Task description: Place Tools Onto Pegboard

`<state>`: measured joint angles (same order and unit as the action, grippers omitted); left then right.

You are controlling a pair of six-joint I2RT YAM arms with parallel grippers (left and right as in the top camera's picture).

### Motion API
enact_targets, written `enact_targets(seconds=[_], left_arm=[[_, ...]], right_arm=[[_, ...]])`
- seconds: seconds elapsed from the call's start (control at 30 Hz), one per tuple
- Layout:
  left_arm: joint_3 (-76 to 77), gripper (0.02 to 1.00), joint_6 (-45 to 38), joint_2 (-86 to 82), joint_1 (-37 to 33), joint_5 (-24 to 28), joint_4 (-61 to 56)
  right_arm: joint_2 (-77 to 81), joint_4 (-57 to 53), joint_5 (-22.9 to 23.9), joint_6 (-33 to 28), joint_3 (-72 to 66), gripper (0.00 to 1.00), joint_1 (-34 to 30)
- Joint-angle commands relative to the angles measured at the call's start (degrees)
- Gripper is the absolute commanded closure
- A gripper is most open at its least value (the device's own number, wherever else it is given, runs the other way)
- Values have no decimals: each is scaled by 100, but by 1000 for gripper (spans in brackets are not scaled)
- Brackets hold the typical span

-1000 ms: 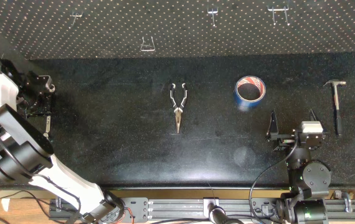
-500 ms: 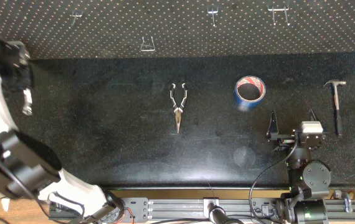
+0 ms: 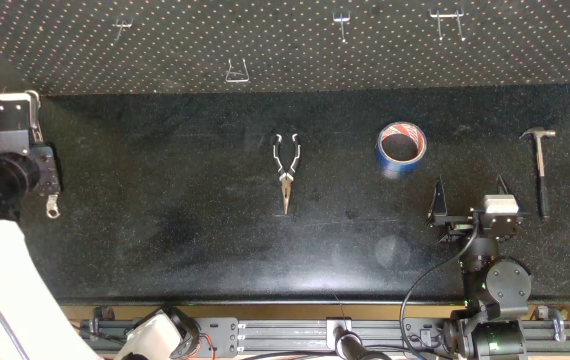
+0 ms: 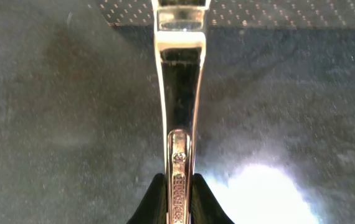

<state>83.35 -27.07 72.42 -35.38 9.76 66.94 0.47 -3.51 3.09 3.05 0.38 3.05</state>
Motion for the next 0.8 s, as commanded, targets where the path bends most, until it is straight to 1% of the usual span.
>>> enact_targets(seconds=[0.03, 0.13, 0.17, 0.2, 0.27, 0.3, 0.33, 0.4, 0.43, 0.47, 0.5, 0.6, 0.63, 0.7, 0.8], left_arm=[[-120, 989, 892, -136, 678, 101, -813], [-304, 989, 1075, -120, 1408, -149, -1272], [-291, 989, 1043, -153, 1655, -170, -1158], [-267, 989, 863, -234, 1749, -175, -1123], [-162, 989, 627, -455, 1845, -63, -1126], [-55, 991, 490, -632, 1917, 188, -1134], [57, 989, 546, -931, 2079, 297, -1145], [55, 989, 1141, -1187, 2271, 223, -957], [35, 987, 1552, -1196, 2273, -31, -782], [-127, 987, 1683, -1204, 2227, -254, -835], [-476, 987, 1674, -1327, 2090, -254, -1095], [-1779, 987, 1611, -1711, 1637, -313, -2465], [-2197, 987, 1611, -1762, 1576, -374, -3086], [-2590, 987, 1626, -1727, 1589, -420, -3755], [-2920, 987, 1635, -1495, 1589, -413, -4146]], right_arm=[[-31, -33, 74, -81, -13, 23, -35], [-31, -33, 74, -81, -13, 23, -35], [-31, -31, 74, -81, -13, 23, -35], [-31, -33, 74, -81, -13, 23, -35], [-31, -33, 74, -81, -13, 23, -35], [-31, -33, 74, -79, -13, 23, -35], [-31, -33, 74, -81, -13, 23, -35], [-31, -33, 74, -79, -13, 23, -35], [-31, -33, 74, -81, -13, 23, -35], [-31, -33, 74, -81, -13, 23, -35], [-31, -33, 74, -81, -13, 23, -35], [-31, -33, 74, -81, -13, 23, -35], [-28, -33, 74, -81, -13, 23, -35], [-31, -33, 74, -81, -13, 23, -35], [-28, -33, 74, -81, -13, 23, -35]])
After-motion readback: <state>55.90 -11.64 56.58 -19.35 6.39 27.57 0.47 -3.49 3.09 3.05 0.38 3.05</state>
